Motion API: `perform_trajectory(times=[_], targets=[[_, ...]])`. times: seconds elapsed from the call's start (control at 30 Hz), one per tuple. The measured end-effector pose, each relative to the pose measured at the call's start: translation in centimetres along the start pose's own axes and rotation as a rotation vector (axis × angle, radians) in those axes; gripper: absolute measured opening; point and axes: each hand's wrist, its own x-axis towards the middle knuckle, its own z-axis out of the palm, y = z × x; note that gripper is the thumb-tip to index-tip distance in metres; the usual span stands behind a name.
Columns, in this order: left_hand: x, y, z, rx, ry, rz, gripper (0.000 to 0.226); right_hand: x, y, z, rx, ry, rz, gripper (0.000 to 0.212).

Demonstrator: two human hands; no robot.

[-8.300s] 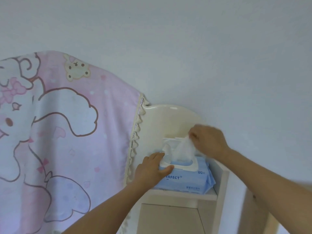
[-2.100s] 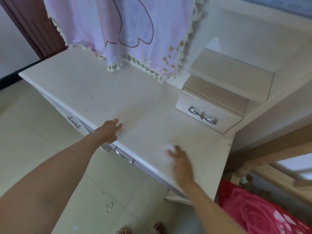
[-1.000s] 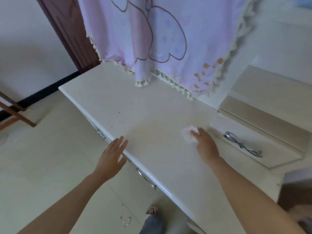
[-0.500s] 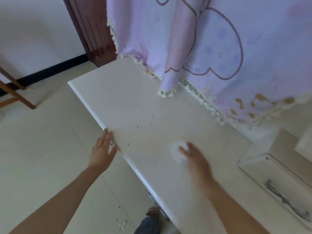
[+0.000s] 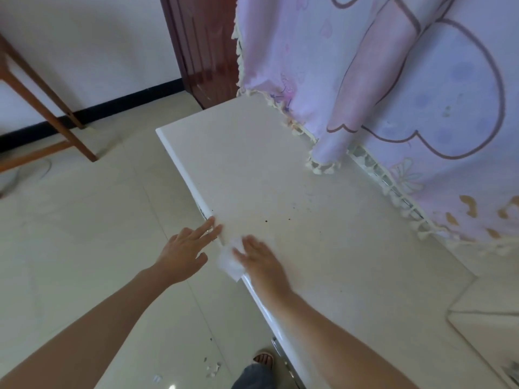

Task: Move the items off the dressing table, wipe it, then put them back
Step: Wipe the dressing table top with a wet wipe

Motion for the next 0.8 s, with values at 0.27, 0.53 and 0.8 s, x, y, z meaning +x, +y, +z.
perform_trajectory(times=[0.27, 0.53, 0.8], targets=[[0.3, 0.5, -1.4, 0.196, -0.108, -0.006, 0.069, -0.8, 10.5, -6.0, -0.130, -0.078, 0.288, 0.055], [0.6, 1.6, -1.7, 0.280, -0.167, -0.050, 0.071, 1.7, 14.1, -7.9, -0.095, 0.214, 0.699, 0.045], [0.4, 2.0, -2.2, 0.308, -0.227, -0.073, 0.071, 3.6, 0.3, 2.0, -0.013, -0.152, 0.016, 0.053]])
